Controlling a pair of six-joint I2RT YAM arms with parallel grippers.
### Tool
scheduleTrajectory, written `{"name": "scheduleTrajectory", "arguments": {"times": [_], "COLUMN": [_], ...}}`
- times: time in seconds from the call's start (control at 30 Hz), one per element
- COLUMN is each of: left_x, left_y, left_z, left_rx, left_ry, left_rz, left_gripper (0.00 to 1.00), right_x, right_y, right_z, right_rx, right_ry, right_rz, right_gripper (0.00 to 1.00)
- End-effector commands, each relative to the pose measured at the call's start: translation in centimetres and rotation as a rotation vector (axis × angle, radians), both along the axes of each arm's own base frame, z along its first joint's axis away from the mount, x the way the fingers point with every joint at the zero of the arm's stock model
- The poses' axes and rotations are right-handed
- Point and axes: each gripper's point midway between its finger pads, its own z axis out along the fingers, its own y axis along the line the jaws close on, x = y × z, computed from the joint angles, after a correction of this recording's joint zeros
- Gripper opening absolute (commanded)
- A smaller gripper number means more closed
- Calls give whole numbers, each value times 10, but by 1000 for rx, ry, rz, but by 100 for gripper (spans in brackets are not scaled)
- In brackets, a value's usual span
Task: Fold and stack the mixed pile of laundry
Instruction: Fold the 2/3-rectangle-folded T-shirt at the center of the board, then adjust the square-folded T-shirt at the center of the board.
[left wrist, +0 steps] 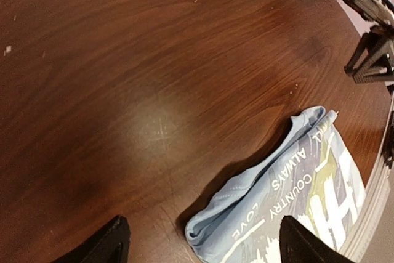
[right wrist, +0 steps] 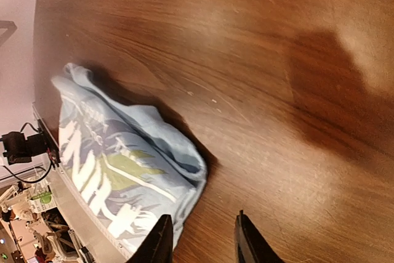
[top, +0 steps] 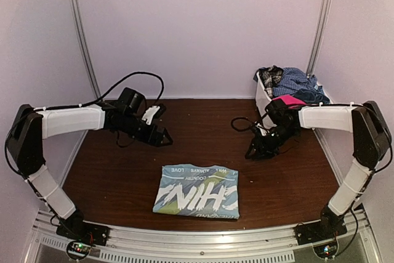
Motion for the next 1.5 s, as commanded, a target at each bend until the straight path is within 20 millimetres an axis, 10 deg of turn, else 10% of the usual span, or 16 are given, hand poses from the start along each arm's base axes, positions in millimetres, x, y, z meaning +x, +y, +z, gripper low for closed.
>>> {"name": "scheduleTrajectory", "arguments": {"times": [0.0,0.23,0.43,1.27,1.47], "left_x": [-12,-69,-72,-59,-63], "left_y": [-39,-112,-138,-144,-139], "left_z": [23,1,-24,-81,-87], "left_rx": [55,74,118,214,221], "left_ry": [-277,-451,-520,-456,-404], "left_rz": [-351,-821,-904,-948,-924], "left_gripper": [79,60,54,30,40], "right_x": [27,63,72,51,43], "right_y": [30,71,100,152,153], "right_z": [30,38,23,-8,-8], "right_rx": [129,296,375,444,435], "right_ry": [-62,-35,43,213,226], "right_rz": [38,54,83,219,238], "right_gripper": [36,34,29,10,9]}}
